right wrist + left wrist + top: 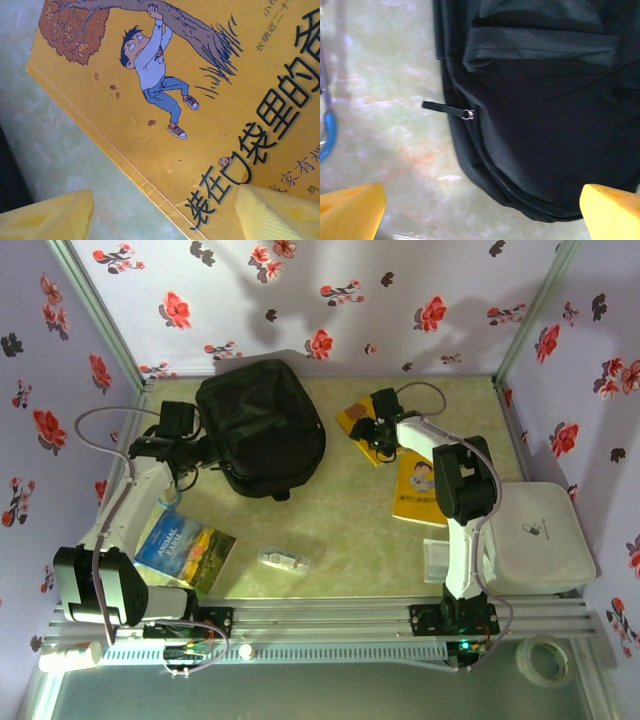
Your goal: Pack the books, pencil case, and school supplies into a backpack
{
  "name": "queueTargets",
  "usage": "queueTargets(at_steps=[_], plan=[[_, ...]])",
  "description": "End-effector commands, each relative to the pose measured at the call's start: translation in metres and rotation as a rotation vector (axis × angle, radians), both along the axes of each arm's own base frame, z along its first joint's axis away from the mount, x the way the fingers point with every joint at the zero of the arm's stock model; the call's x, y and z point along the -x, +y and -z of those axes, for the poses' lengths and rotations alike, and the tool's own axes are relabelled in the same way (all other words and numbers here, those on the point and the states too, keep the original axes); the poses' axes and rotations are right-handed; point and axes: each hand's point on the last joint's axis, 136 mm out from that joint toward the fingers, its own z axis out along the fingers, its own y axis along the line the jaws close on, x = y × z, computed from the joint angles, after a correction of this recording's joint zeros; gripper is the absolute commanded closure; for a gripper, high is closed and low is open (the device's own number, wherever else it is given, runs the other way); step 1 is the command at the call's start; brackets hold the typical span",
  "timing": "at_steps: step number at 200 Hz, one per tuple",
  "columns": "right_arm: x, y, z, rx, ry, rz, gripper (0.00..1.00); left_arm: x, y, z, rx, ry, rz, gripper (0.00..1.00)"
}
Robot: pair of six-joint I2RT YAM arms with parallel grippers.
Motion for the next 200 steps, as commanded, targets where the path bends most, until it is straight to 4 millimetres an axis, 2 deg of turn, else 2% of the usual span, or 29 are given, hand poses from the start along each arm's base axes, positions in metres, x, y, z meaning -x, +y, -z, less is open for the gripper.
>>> queueTargets(at_steps=[1, 29, 54, 71, 85, 103, 123, 135, 159, 183, 200], plan=[[0.05, 0.003, 0.019, -0.004, 0.138, -0.018, 0.25, -0.009, -0.02, -0.024, 0.135, -0.08, 0.027, 0.0], [0.085, 0.026, 0.013, -0.104, 0.172, -0.042, 0.27, -0.017, -0.045, -0.033, 0.216, -0.105, 0.062, 0.0], [0.112, 0.053, 0.003, -0.222, 0.175, -0.045, 0.27, -0.022, -0.069, -0.031, 0.246, -0.084, 0.095, 0.0], [0.125, 0.073, -0.006, -0.305, 0.179, -0.065, 0.28, -0.022, -0.09, -0.027, 0.264, -0.068, 0.124, 0.0], [0.124, 0.08, -0.02, -0.354, 0.15, -0.078, 0.3, -0.021, -0.112, -0.023, 0.284, -0.058, 0.161, 0.0], [0.11, 0.066, -0.042, -0.316, 0.057, -0.081, 0.3, -0.016, -0.144, -0.018, 0.305, -0.041, 0.216, 0.0], [0.088, 0.031, -0.053, -0.178, -0.021, -0.071, 0.31, -0.01, -0.176, -0.01, 0.321, -0.011, 0.267, 0.03], [0.074, 0.011, -0.051, -0.089, -0.049, -0.061, 0.32, -0.007, -0.194, -0.004, 0.331, 0.005, 0.289, 0.06], [0.054, -0.017, -0.039, 0.052, -0.031, -0.079, 0.39, -0.001, -0.224, 0.015, 0.343, 0.053, 0.312, 0.13], [0.042, -0.038, -0.028, 0.165, -0.001, -0.099, 0.42, 0.004, -0.249, 0.035, 0.316, 0.112, 0.326, 0.21], [0.039, -0.044, -0.021, 0.193, 0.018, -0.127, 0.43, 0.006, -0.264, 0.047, 0.285, 0.137, 0.324, 0.25]])
